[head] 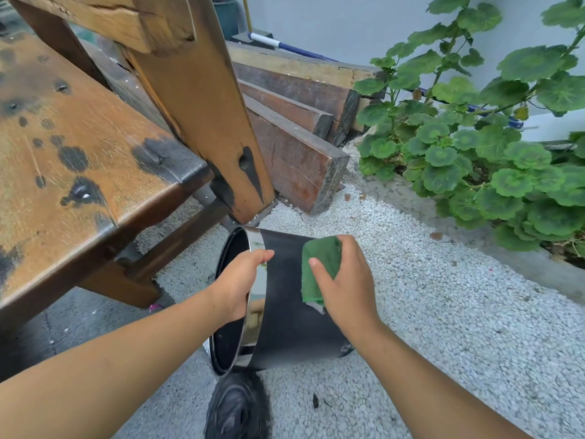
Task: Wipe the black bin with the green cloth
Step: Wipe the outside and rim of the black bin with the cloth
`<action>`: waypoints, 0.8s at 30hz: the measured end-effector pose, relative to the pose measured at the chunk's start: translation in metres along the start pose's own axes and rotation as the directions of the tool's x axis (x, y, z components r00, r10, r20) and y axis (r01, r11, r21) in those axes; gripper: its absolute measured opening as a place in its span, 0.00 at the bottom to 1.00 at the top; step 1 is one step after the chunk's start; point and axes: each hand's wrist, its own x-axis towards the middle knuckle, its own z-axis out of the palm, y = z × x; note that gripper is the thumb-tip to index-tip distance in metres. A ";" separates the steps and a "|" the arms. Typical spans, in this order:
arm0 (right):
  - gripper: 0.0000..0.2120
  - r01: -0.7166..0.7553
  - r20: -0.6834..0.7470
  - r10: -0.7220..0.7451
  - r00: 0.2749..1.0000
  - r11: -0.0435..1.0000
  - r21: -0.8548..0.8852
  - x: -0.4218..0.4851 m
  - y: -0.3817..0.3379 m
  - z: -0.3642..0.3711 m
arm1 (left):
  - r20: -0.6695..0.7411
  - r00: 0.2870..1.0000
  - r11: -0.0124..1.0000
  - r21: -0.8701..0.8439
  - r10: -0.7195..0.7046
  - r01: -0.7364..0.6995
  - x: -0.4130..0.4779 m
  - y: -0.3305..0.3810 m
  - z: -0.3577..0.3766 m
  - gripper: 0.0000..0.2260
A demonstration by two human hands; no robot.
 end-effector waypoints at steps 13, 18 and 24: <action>0.18 0.171 0.201 -0.158 0.967 0.984 -0.052 -0.045 -0.045 0.019 | 0.020 0.995 0.982 -0.158 -0.099 0.101 0.013 -0.012 0.003 0.15; 0.21 0.186 0.198 -0.154 0.968 0.970 -0.159 -0.049 -0.039 0.030 | 0.000 0.995 0.975 -0.199 -0.100 0.098 0.015 -0.014 0.005 0.13; 0.18 0.169 0.181 -0.128 0.975 0.957 -0.238 -0.034 -0.019 0.027 | -0.016 0.996 0.986 -0.141 -0.093 0.090 0.018 -0.019 -0.006 0.14</action>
